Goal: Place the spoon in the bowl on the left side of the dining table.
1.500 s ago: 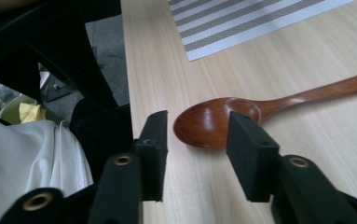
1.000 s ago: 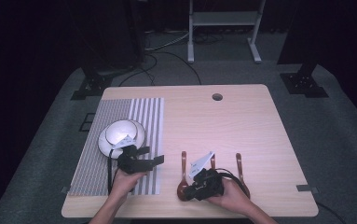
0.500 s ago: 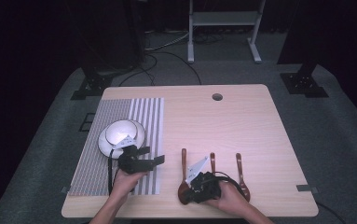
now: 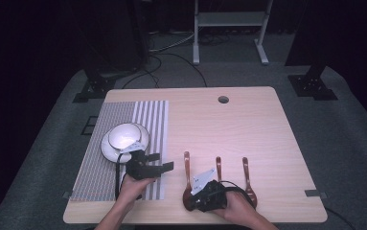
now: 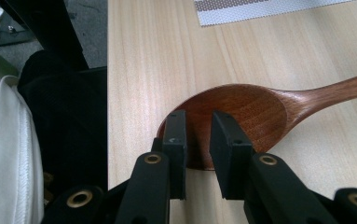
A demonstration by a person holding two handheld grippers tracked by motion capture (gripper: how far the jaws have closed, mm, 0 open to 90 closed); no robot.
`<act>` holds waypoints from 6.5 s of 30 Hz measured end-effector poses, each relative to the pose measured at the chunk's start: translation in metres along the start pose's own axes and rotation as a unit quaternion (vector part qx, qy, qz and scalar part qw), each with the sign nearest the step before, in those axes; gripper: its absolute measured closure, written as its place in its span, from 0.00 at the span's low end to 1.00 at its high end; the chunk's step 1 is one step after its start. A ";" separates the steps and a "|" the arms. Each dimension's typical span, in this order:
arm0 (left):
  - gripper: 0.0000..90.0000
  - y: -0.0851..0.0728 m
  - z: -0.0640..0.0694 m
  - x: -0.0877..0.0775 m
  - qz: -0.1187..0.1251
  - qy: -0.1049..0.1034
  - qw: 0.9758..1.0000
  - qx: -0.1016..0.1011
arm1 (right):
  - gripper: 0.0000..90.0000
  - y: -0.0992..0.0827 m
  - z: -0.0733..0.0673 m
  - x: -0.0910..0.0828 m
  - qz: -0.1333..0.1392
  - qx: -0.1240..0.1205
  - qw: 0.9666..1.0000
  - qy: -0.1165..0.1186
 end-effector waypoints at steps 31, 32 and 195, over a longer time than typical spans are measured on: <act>0.41 0.000 0.012 0.049 -0.049 -0.028 0.998 -0.025 | 0.84 -0.001 -0.006 0.000 0.005 -0.039 0.999 -0.027; 0.44 0.000 0.013 0.052 -0.050 -0.034 0.998 -0.027 | 0.84 -0.001 -0.006 0.000 0.005 -0.040 0.999 -0.027; 0.93 0.172 -0.072 -0.075 0.153 0.102 0.982 -0.032 | 0.31 -0.114 0.038 -0.157 0.160 0.219 0.954 -0.132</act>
Point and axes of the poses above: each handheld gripper's, and its own axes: x roughly forward along the jaws, y roughly out of its top, z roughly to its right, the point moved 7 cm from there along x, roughly forward along the jaws, and after that the axes turned 4 degrees about z, right-handed, at the moved point
